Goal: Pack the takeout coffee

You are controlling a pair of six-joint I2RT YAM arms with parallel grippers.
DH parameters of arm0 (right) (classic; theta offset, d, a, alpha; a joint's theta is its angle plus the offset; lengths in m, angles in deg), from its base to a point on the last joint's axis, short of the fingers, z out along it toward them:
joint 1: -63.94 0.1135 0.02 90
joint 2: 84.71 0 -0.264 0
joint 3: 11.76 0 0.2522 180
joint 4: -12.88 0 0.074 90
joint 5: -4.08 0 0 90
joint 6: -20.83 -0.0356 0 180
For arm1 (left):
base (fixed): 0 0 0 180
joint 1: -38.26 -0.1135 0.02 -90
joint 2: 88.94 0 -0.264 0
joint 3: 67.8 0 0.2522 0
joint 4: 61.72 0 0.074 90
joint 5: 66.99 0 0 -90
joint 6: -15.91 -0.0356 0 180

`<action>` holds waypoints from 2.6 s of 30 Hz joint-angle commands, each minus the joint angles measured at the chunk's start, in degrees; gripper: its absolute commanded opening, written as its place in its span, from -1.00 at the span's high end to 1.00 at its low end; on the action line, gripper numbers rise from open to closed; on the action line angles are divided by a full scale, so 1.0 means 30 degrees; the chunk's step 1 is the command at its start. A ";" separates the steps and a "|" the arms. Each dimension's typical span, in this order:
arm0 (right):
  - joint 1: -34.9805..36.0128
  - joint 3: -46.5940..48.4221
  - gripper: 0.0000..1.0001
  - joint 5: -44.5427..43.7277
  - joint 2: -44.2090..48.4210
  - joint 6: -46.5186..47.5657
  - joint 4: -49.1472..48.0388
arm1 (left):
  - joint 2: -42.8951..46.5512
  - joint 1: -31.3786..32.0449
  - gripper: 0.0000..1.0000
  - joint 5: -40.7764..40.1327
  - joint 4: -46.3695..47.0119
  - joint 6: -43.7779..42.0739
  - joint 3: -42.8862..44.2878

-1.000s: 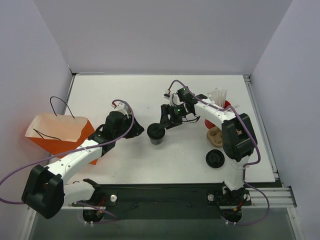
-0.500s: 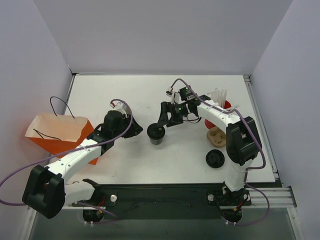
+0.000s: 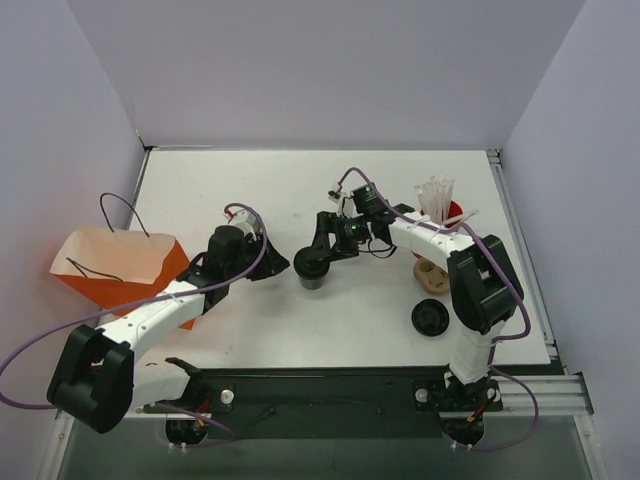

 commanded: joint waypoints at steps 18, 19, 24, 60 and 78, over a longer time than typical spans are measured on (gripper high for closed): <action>-0.0083 -0.2083 -0.09 -0.0602 -0.0730 -0.0047 -0.1445 | -0.1839 -0.1054 0.07 0.3688 0.6953 0.0888 -0.1800; -0.0112 -0.2084 -0.09 -0.0573 -0.0730 -0.0046 -0.1474 | -0.1956 -0.1054 0.07 0.3806 0.7275 0.0888 -0.1829; -0.0200 -0.2172 -0.09 -0.0573 -0.0701 -0.0017 -0.1446 | -0.2133 -0.1054 0.07 0.4100 0.8098 0.1005 -0.2034; -0.0287 -0.1936 0.03 -0.0573 -0.1052 -0.0017 -0.1445 | -0.3304 -0.0673 0.09 0.3603 0.9885 0.0918 -0.2972; -0.0611 -0.1530 0.07 -0.0839 -0.2371 0.1797 0.0398 | -0.3865 0.3019 0.25 -0.4225 0.2324 0.2644 -0.3353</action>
